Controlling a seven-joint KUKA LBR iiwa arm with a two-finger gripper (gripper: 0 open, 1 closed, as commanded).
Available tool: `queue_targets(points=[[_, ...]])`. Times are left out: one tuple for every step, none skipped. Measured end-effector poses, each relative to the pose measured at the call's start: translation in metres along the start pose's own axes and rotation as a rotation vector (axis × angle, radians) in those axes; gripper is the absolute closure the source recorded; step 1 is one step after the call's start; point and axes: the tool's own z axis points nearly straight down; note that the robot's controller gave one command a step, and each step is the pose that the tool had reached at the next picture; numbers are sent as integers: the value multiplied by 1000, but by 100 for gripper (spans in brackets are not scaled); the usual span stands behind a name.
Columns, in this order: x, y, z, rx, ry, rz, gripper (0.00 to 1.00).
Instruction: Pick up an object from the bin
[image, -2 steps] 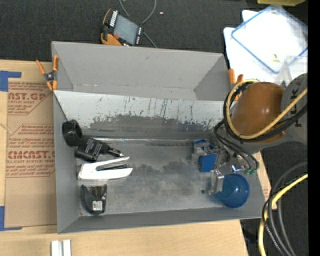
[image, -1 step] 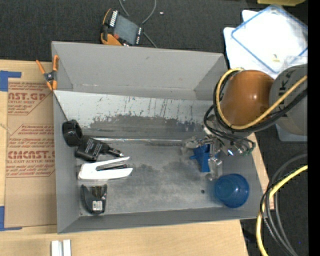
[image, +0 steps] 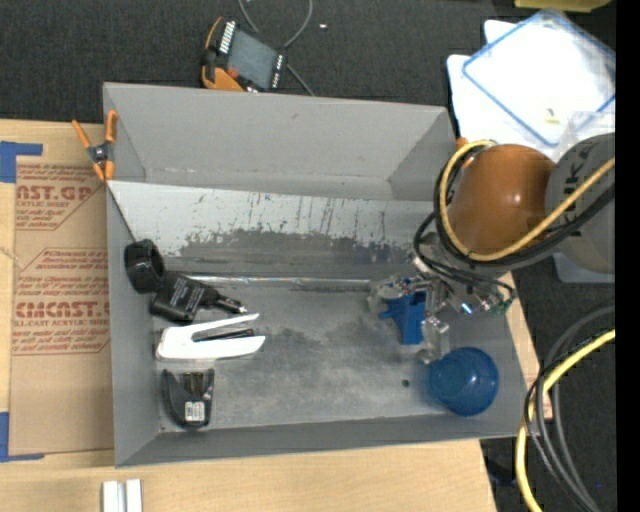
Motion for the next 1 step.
queue_targets(points=[[48,23,24,-3,1,74,0]])
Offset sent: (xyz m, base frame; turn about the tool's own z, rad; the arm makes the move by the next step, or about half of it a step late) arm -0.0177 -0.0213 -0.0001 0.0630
